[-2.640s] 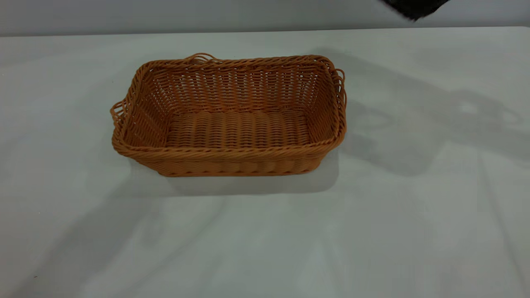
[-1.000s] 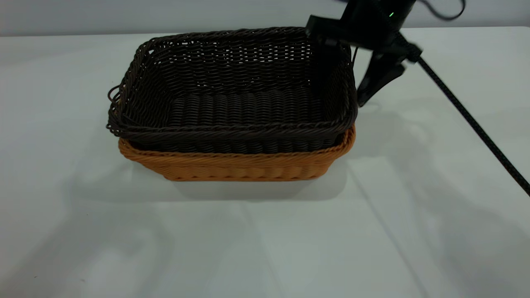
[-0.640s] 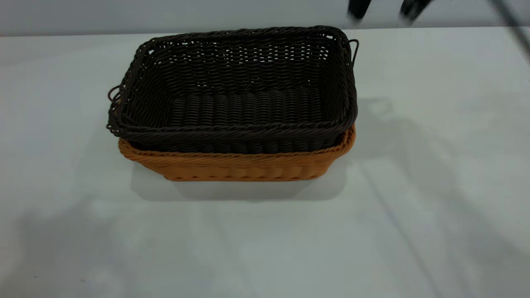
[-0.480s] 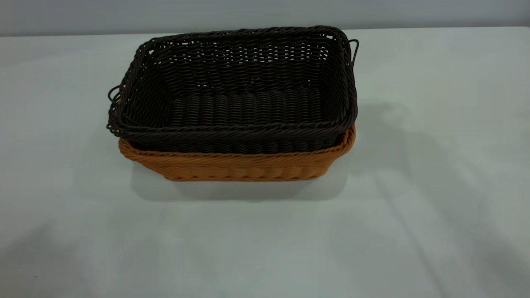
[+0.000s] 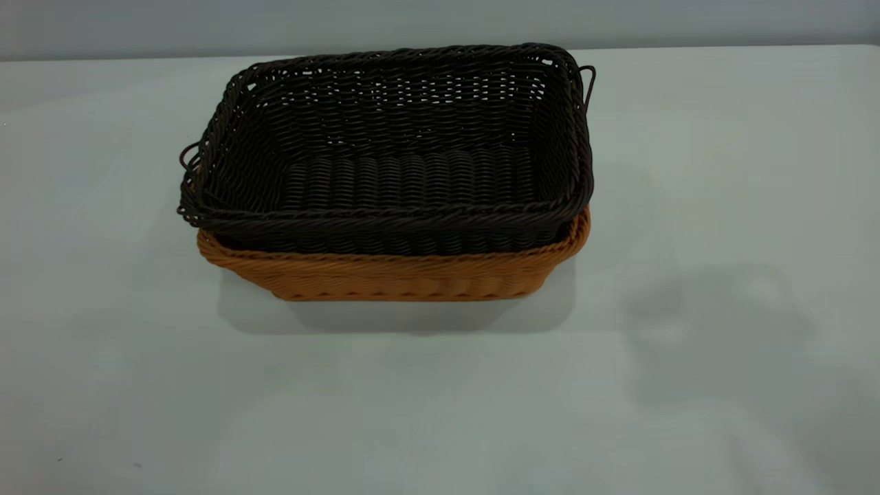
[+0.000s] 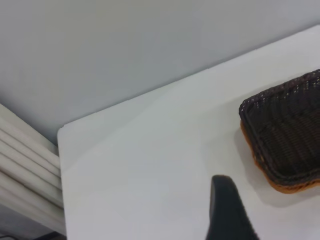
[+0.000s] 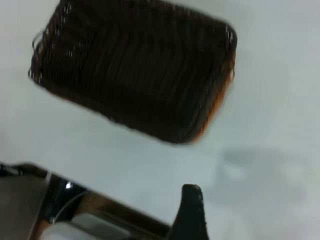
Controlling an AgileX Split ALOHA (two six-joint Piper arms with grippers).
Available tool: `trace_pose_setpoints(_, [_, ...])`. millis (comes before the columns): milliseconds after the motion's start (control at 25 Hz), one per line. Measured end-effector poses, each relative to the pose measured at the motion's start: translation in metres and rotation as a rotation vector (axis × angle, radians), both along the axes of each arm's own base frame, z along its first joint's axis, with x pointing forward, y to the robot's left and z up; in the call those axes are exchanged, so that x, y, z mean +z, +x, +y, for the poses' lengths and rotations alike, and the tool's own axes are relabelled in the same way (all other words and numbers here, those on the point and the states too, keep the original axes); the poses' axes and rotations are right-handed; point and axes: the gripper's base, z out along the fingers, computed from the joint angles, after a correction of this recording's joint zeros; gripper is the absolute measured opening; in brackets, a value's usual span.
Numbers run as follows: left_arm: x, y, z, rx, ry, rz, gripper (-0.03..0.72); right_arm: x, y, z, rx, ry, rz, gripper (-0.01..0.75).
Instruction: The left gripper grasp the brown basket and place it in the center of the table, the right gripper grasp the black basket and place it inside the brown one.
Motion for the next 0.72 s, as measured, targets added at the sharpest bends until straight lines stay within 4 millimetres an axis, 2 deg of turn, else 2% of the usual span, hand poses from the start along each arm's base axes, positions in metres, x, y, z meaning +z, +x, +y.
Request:
trace_pose_setpoints(160, [-0.029, -0.011, 0.0, -0.029, -0.032, 0.063, 0.395, -0.024, -0.05, -0.016, 0.011, -0.018, 0.035, 0.562])
trace_pose_setpoints(320, [-0.071, -0.011, -0.005, -0.055, -0.024, 0.185, 0.395, -0.058, -0.09, -0.03, 0.001, -0.018, 0.035, 0.562])
trace_pose_setpoints(520, [-0.125, -0.008, -0.007, -0.031, 0.022, 0.34, 0.395, -0.105, -0.128, -0.046, -0.019, -0.046, 0.013, 0.562])
trace_pose_setpoints(720, [-0.177, -0.008, -0.008, 0.037, 0.038, 0.495, 0.395, -0.14, -0.16, -0.063, -0.028, -0.101, -0.037, 0.562])
